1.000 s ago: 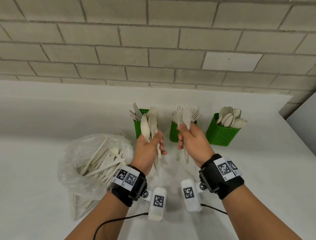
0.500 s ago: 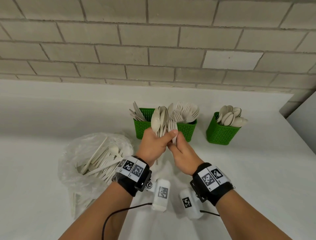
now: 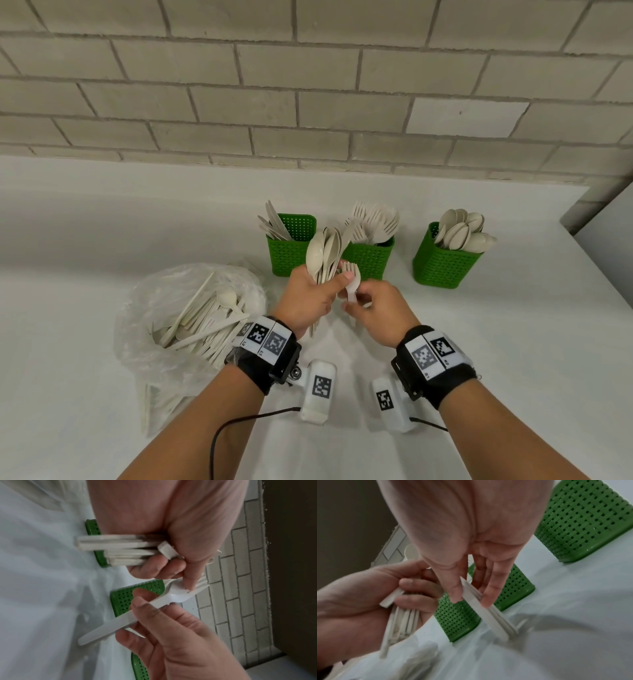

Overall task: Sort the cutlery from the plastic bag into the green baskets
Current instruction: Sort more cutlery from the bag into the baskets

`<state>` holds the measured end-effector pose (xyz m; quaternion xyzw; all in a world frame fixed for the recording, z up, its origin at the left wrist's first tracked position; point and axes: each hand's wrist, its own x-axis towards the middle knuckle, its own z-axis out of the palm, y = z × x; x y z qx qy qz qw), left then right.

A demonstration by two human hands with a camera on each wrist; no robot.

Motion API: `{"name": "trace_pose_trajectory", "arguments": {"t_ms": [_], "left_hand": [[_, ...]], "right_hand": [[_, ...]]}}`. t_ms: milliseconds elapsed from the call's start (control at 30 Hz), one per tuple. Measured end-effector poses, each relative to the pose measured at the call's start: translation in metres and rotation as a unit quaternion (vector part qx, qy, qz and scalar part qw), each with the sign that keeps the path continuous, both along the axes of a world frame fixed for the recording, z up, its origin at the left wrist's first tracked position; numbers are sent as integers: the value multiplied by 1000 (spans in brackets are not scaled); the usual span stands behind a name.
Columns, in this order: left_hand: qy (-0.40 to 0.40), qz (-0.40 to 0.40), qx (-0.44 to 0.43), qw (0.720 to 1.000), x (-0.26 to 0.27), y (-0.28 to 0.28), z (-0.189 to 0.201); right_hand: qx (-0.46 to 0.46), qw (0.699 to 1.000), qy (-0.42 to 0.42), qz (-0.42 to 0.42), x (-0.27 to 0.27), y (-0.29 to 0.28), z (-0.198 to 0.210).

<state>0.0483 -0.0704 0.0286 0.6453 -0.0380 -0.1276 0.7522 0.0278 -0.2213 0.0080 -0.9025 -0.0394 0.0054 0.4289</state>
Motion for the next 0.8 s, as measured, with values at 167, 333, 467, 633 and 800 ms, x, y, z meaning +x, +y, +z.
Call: {"name": "trace_pose_trajectory", "arguments": {"t_ms": [167, 333, 467, 633, 800], "left_hand": [[-2, 37, -43, 998, 5, 3, 11], [-12, 38, -64, 997, 9, 6, 18], [-8, 39, -58, 998, 6, 3, 19], [3, 25, -68, 997, 3, 2, 24], [-5, 6, -73, 997, 3, 4, 25]], "right_hand": [[39, 996, -66, -47, 7, -13, 36], [100, 972, -167, -132, 34, -36, 85], [110, 969, -153, -156, 55, -44, 84], [43, 979, -94, -178, 70, -46, 67], [63, 981, -71, -168, 64, -42, 62]]}}
